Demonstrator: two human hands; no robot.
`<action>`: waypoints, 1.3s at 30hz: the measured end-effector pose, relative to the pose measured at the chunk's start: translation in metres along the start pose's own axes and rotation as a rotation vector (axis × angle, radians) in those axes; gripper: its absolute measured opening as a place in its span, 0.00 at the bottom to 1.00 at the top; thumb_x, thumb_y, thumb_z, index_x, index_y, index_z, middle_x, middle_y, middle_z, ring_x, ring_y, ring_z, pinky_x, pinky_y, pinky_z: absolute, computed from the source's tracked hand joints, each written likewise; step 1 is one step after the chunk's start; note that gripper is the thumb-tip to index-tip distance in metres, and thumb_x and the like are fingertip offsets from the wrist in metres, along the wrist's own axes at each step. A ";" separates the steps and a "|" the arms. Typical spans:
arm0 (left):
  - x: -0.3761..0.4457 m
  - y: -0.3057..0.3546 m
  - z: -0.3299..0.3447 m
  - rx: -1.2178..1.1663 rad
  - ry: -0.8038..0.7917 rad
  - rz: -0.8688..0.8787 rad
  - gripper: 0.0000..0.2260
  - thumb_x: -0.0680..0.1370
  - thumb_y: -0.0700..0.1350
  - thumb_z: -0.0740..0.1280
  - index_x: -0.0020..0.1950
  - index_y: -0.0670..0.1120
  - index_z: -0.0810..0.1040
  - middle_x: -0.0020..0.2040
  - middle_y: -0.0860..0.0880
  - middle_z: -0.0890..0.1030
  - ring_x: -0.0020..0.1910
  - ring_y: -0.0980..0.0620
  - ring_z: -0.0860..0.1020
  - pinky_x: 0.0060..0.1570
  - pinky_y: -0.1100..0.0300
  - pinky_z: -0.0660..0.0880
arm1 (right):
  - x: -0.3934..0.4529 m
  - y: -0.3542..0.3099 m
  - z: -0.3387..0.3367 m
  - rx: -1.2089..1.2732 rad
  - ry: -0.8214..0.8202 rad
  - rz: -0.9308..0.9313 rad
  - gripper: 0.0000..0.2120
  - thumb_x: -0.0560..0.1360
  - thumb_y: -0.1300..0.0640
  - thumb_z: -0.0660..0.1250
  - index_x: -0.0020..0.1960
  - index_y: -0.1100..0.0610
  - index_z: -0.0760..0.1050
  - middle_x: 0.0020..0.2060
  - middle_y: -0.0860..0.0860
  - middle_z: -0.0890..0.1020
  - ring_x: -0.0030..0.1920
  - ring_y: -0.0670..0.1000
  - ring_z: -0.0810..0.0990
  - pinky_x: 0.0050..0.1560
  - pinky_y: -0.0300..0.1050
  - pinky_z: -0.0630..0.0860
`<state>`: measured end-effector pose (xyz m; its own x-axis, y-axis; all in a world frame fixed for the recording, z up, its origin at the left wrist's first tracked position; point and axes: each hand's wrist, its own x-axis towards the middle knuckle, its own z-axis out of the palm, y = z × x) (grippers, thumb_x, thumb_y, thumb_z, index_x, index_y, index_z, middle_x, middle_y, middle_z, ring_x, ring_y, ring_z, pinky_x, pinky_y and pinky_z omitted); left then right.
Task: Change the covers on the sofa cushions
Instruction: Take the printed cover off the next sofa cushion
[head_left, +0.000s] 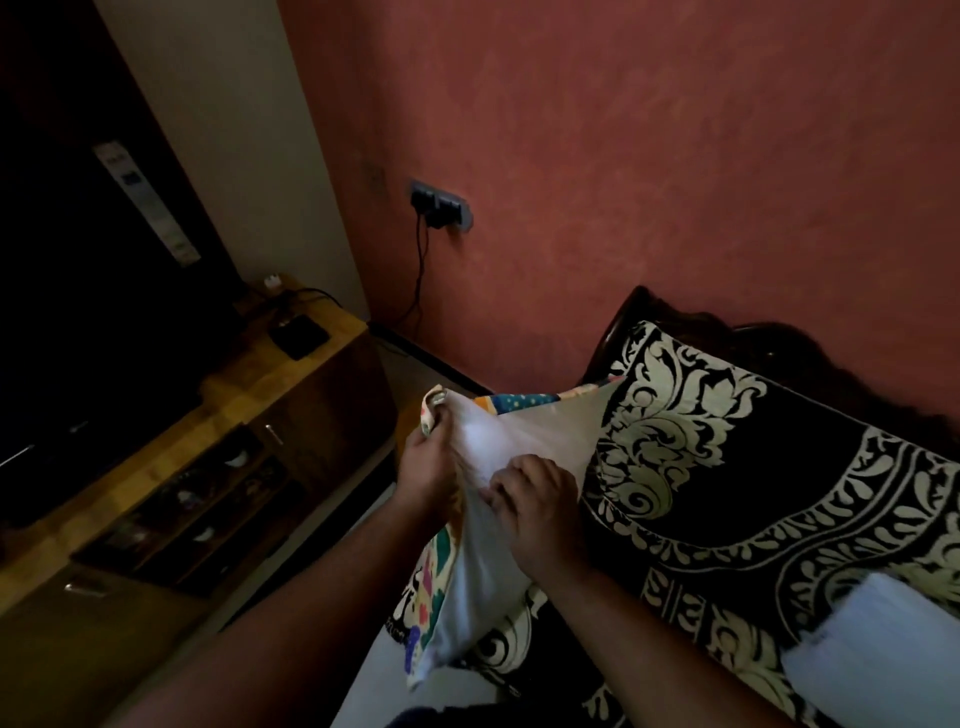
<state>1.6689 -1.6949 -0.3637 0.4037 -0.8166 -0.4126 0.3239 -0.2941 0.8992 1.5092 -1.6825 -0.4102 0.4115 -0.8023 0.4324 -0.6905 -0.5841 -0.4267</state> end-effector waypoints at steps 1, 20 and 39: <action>0.001 0.001 -0.001 0.007 0.007 -0.012 0.10 0.84 0.50 0.62 0.52 0.48 0.82 0.44 0.48 0.87 0.52 0.45 0.84 0.44 0.61 0.79 | 0.004 0.005 0.005 -0.001 -0.018 -0.007 0.07 0.80 0.46 0.65 0.46 0.48 0.76 0.47 0.46 0.75 0.49 0.51 0.75 0.47 0.51 0.71; 0.015 -0.021 -0.036 0.156 -0.219 -0.172 0.21 0.82 0.58 0.63 0.69 0.46 0.78 0.58 0.44 0.85 0.55 0.48 0.85 0.53 0.53 0.82 | 0.019 -0.023 0.044 -0.228 -0.313 0.361 0.13 0.76 0.40 0.63 0.43 0.46 0.81 0.40 0.46 0.84 0.45 0.50 0.81 0.49 0.48 0.67; 0.015 -0.034 -0.069 0.787 -0.159 0.135 0.28 0.64 0.60 0.81 0.59 0.51 0.79 0.51 0.55 0.83 0.50 0.55 0.81 0.48 0.54 0.80 | -0.012 -0.031 0.053 -0.101 -0.173 0.516 0.04 0.72 0.48 0.69 0.42 0.48 0.80 0.38 0.47 0.83 0.41 0.52 0.83 0.45 0.49 0.75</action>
<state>1.7233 -1.6624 -0.4107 0.2513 -0.9131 -0.3210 -0.4386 -0.4031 0.8032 1.5574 -1.6612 -0.4444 0.0901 -0.9948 0.0468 -0.8787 -0.1015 -0.4664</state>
